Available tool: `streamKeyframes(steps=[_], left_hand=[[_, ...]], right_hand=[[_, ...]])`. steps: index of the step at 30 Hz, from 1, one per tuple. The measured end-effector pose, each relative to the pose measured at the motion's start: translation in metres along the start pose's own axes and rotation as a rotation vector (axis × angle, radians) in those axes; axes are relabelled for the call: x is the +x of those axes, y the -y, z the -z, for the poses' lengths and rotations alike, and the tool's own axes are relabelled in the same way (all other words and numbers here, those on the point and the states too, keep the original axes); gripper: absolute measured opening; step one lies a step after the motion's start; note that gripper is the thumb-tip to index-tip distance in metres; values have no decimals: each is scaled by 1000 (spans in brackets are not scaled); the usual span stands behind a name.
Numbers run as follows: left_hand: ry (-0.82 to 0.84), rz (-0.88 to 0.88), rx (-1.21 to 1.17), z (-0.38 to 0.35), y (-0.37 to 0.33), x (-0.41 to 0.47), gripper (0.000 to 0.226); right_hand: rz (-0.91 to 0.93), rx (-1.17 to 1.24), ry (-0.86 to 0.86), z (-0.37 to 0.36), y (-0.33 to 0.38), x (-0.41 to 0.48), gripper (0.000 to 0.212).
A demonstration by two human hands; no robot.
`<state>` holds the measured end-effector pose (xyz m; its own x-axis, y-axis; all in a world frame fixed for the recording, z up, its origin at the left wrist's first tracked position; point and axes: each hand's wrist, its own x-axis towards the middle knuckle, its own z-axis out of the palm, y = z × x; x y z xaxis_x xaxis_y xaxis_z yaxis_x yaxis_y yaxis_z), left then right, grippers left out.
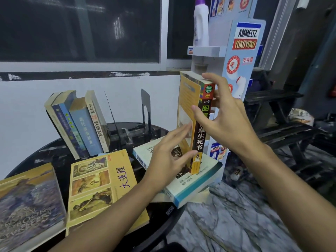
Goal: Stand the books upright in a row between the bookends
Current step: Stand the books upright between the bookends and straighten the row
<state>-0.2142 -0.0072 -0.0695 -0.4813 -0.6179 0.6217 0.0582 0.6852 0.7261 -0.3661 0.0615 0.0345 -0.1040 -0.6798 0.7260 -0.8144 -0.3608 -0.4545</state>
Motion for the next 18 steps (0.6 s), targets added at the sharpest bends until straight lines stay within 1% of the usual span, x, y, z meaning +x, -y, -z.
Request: streamKeyframes(steps=[4,8,12,15,18], left_hand=[[-19,-1,-30,-4,-2,-1,71],[-27,-9,12,-2,-3,0,69],[-1,18,14,17,-4,0,58],[-74,19,127,49,4,5,56],[-176,47,325,91,15,13,53]], right_hand=[[-29,-80,-55,-9,5,0,65],[-37,-77,-115,-13,9,5,53],[-35,-64,-149,-15,12,11,45],[-36,-46,-149,-17,17,15,44],[-26,-25,-126,-21,27,19,45]])
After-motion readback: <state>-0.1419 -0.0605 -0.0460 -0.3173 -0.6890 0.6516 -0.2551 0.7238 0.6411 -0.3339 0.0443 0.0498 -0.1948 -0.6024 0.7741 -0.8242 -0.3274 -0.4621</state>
